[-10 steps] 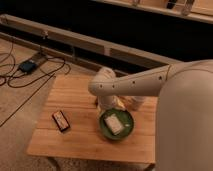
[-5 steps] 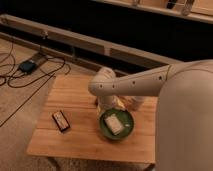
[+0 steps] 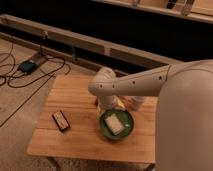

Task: Place the pepper in the ceramic cup

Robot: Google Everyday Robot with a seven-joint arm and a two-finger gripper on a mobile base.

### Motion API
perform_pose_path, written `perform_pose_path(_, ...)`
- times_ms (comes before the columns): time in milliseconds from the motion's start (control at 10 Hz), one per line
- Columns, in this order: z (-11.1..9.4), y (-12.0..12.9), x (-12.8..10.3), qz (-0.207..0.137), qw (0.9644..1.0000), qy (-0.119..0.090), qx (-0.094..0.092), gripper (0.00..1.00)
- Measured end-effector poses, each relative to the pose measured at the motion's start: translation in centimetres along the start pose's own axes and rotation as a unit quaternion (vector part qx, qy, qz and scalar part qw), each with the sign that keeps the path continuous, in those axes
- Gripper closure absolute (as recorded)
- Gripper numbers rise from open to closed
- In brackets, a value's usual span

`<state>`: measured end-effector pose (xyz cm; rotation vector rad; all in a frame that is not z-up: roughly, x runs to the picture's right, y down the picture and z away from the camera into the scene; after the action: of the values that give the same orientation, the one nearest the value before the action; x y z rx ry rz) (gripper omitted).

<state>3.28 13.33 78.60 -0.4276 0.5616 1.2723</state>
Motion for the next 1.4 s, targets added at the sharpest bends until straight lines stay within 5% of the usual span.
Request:
perform_pose_path(600,0.0,0.0,-0.1,0.001,1.0,0.0,-0.001,0.2)
perform_pose_path(900,0.9,0.7,-2.9,0.013,0.9999,0.002,-0.006,0.2)
perform_pose_path(1200,1.7,2.2,-7.0,0.018,0.9993,0.01,-0.031,0.2)
perform_pose_path(1400,2.2,2.9,-9.4,0.029,0.9974,0.015,-0.064,0.2)
